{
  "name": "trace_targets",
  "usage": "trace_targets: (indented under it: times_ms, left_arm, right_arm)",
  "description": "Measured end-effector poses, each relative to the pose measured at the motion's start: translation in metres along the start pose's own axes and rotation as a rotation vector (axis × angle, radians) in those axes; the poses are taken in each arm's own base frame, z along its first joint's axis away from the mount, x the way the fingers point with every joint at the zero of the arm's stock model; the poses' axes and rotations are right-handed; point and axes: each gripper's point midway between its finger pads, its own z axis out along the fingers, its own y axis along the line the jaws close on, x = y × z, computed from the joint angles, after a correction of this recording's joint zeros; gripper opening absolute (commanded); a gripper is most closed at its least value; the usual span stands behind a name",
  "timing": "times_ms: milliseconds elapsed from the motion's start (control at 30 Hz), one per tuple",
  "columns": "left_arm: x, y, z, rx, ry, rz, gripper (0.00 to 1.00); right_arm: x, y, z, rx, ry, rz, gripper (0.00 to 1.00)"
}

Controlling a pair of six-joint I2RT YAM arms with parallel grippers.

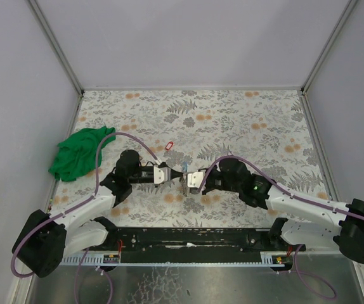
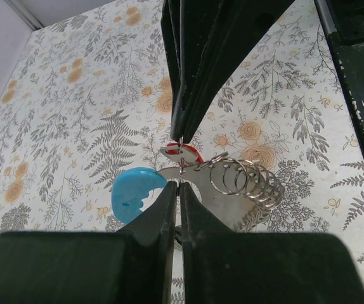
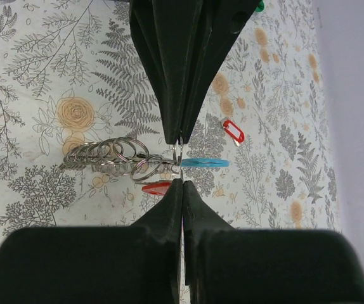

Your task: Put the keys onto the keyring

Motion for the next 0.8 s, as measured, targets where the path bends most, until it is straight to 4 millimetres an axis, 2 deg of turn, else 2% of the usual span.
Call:
trace_targets:
  times_ms: [800]
  left_arm:
    - [-0.0031, 0.002, -0.0003, -0.02, 0.0, -0.011, 0.0]
  right_arm:
    - [-0.0053, -0.0032, -0.0008, 0.028, 0.003, -0.014, 0.0]
